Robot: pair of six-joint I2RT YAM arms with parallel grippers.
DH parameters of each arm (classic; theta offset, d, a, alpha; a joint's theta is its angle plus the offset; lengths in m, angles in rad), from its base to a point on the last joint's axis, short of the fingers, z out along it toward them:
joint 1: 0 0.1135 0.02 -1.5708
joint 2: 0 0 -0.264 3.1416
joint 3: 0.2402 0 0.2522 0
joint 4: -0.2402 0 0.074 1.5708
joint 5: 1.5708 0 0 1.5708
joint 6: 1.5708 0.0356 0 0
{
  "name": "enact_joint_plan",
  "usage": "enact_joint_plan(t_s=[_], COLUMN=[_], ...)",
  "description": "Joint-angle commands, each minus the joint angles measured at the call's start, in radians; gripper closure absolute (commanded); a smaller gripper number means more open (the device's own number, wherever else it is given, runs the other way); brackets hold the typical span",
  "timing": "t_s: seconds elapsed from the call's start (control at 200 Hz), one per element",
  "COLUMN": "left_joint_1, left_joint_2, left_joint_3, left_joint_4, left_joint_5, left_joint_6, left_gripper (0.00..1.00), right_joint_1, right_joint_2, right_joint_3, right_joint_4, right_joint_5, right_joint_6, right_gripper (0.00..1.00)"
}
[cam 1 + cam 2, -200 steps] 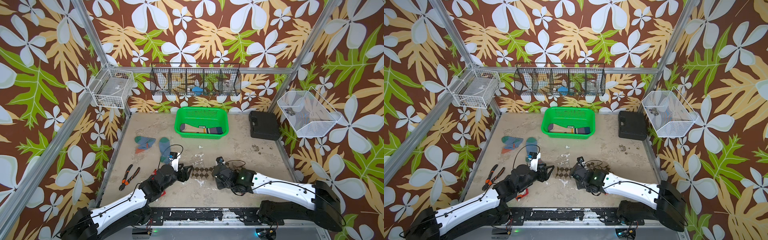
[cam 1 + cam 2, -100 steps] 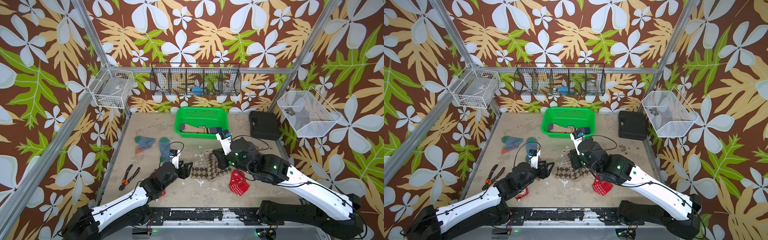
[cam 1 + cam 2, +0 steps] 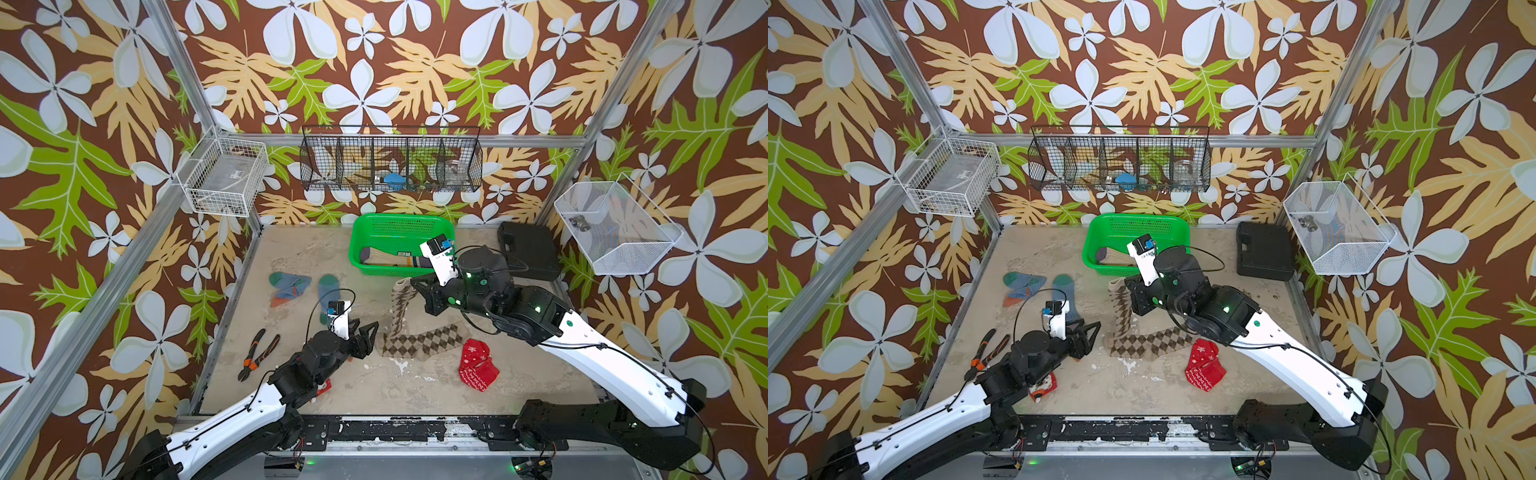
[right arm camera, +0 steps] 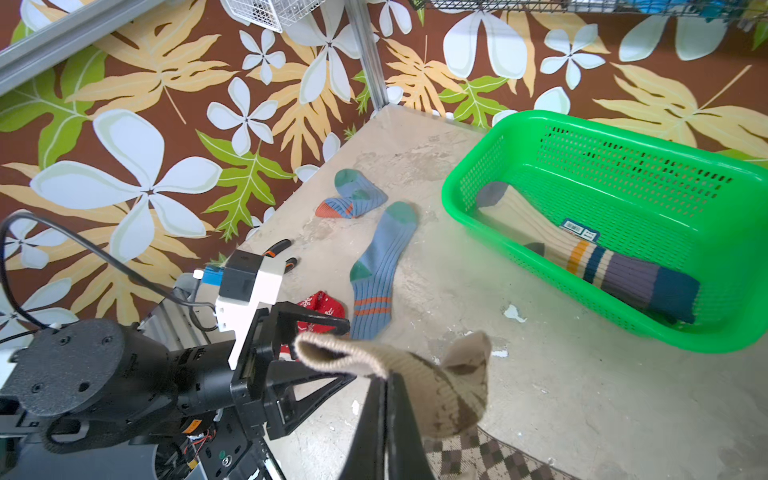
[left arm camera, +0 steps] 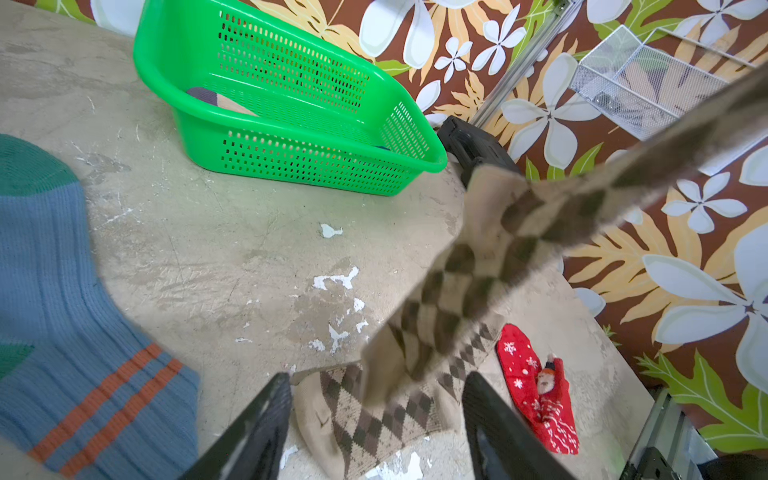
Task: Place the socks together as a pair
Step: Place the sock in the sock.
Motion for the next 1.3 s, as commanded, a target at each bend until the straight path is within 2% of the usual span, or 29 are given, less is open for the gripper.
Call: enact_joint_plan(t_s=[0.0,0.105,0.24,0.425,0.576,0.696,0.751,0.851,1.066,1.166,1.296], left_joint_1=[0.000,0.000,0.000,0.000,0.000,0.001,0.000,0.000,0.000,0.000,0.000], left_joint_2=[0.007,0.086,0.137,0.046,-0.070,-0.154,-0.175,-0.174,-0.049,0.046,0.175], left_joint_3=[-0.058,-0.117,-0.164,-0.185,-0.192,-0.192,-0.189,-0.188,-0.186,-0.169,-0.152], left_joint_4=[0.171,0.315,0.407,0.398,0.330,0.268,0.247,0.240,0.294,0.327,0.385], left_joint_5=[0.108,0.148,0.121,0.055,0.000,-0.035,-0.048,-0.059,-0.049,-0.017,0.055], left_joint_6=[0.017,-0.019,-0.041,-0.042,-0.039,-0.033,-0.029,-0.025,-0.043,-0.048,-0.055], left_gripper=[0.30,0.29,0.29,0.30,0.30,0.31,0.31,0.31,0.31,0.31,0.31], right_joint_1=[-0.035,-0.102,-0.129,-0.129,-0.128,-0.142,-0.181,-0.307,-0.592,-0.673,-0.720], right_joint_2=[0.002,-0.026,-0.068,-0.058,-0.040,-0.046,-0.049,-0.073,-0.114,-0.088,-0.030], right_joint_3=[-0.008,-0.065,-0.132,-0.151,-0.165,-0.185,-0.219,-0.365,-0.737,-0.829,-0.867], right_joint_4=[0.011,0.018,0.041,0.126,0.283,0.355,0.383,0.495,0.700,0.745,0.767], right_joint_5=[-0.018,-0.055,-0.113,-0.304,-0.488,-0.459,-0.441,-0.481,-0.533,-0.547,-0.525], right_joint_6=[-0.001,0.017,0.032,0.062,0.144,0.183,0.204,0.283,0.391,0.382,0.345], right_gripper=[1.00,1.00,1.00,1.00,1.00,1.00,1.00,1.00,1.00,1.00,1.00])
